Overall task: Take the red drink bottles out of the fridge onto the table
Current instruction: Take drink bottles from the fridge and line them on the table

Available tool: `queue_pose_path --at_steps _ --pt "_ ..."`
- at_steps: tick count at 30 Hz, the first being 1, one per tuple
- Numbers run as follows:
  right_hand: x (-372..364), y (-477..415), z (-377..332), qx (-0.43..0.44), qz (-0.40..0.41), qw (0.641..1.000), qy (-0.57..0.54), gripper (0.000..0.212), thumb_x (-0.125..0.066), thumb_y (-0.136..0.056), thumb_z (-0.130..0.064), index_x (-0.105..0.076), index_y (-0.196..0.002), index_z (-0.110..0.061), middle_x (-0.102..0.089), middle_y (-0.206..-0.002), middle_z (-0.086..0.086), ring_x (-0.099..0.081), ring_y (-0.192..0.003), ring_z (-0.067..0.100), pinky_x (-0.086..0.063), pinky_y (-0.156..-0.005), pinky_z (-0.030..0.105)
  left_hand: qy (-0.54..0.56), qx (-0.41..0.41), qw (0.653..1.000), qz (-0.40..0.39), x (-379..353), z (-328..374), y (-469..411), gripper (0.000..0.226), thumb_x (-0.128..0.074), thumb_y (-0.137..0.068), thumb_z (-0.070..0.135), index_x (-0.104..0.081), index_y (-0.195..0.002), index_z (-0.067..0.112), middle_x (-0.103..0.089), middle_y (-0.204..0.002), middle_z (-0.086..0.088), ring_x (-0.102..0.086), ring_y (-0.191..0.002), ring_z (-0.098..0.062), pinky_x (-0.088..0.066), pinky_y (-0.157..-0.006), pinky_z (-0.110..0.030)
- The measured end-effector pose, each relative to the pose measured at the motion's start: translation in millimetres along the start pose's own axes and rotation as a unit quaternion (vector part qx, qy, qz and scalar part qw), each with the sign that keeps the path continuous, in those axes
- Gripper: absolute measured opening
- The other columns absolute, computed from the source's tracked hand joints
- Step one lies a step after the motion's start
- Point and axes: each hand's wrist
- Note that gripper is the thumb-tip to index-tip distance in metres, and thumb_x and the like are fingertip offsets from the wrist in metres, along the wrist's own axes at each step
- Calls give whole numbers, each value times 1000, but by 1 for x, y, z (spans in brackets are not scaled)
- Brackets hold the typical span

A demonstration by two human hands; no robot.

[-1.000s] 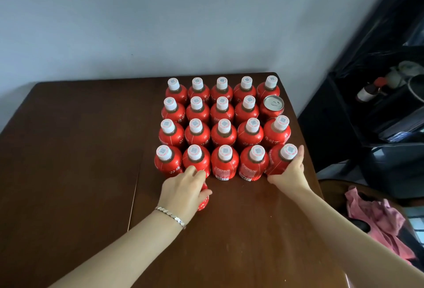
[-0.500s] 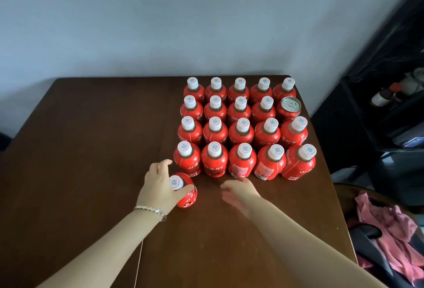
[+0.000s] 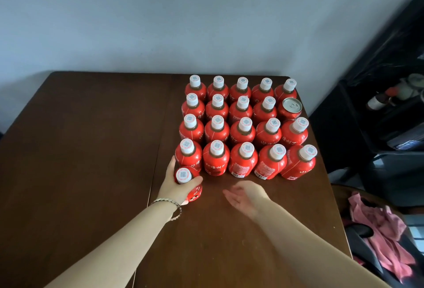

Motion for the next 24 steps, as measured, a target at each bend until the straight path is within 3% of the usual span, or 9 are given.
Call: queue_pose_path --at_steps 2,4,6,8,9,12,17,21,24 --pt "30 -6 -13 33 112 993 10 18 -42 -88 12 -49 -103 6 -50 -92 17 -58 -70 23 -54 -50 23 -6 -3 1000 12 -1 -1 0 89 -79 -70 17 -31 -138 48 -49 -134 8 -47 -126 -25 -43 -100 -55" --pt "55 -8 -31 82 196 977 0 54 -46 -89 6 -33 -141 -2 -52 -92 9 -59 -68 19 -47 -37 18 -17 -3 999 27 -3 -2 0 88 -78 -72 16 -30 -140 45 -48 -136 6 -46 -127 -25 -43 -100 -55" --pt "71 -10 -49 132 201 970 -25 76 -47 -89 2 -11 -151 -21 -52 -112 7 -60 -84 24 -55 -54 22 -31 1 999 36 -5 -2 1 91 -77 -74 16 -25 -143 41 -44 -140 3 -43 -130 -27 -42 -101 -56" --pt "74 -6 -60 180 191 965 20 83 -48 -79 11 -20 -149 -25 -52 -122 8 -57 -103 27 -54 -87 35 -46 15 998 50 -7 -1 3 97 -77 -75 17 -16 -147 38 -39 -145 -2 -39 -133 -31 -40 -102 -56" --pt "73 -7 -62 198 182 963 22 83 -46 -75 16 -26 -146 -22 -53 -119 9 -55 -109 28 -51 -91 38 -55 23 997 57 -9 1 4 99 -77 -76 18 -12 -149 35 -36 -147 -4 -37 -134 -32 -40 -103 -55" --pt "69 -9 -67 197 129 969 -78 85 -40 -72 24 -26 -145 -19 -48 -123 12 -55 -108 28 -49 -84 32 -95 39 991 86 -13 4 9 104 -77 -76 21 -4 -150 27 -32 -149 -10 -37 -134 -36 -40 -104 -54" --pt "67 -9 -74 176 93 969 -147 88 -34 -73 26 -22 -146 -23 -43 -122 11 -51 -75 16 -48 -59 27 -130 49 983 118 -20 12 23 100 -73 -80 29 -3 -151 17 -31 -150 -14 -35 -136 -34 -31 -110 -44" --pt "67 -14 -79 101 67 983 -139 92 -35 -66 25 -25 -143 -23 -37 -134 20 -54 -105 43 -54 -62 57 -133 72 981 124 -22 12 28 107 -74 -78 33 3 -151 16 -30 -149 -17 -37 -134 -36 -35 -109 -48" --pt "64 -16 -79 108 69 983 -135 94 -33 -65 26 -24 -143 -26 -30 -138 21 -47 -114 52 -54 -63 63 -165 65 978 110 -19 15 30 109 -74 -78 28 7 -150 13 -31 -149 -17 -37 -135 -33 -31 -109 -43"
Point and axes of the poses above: each hand's wrist, its own y-axis away from the middle knuckle, its own x-axis out of the back of the hand, z = x × y
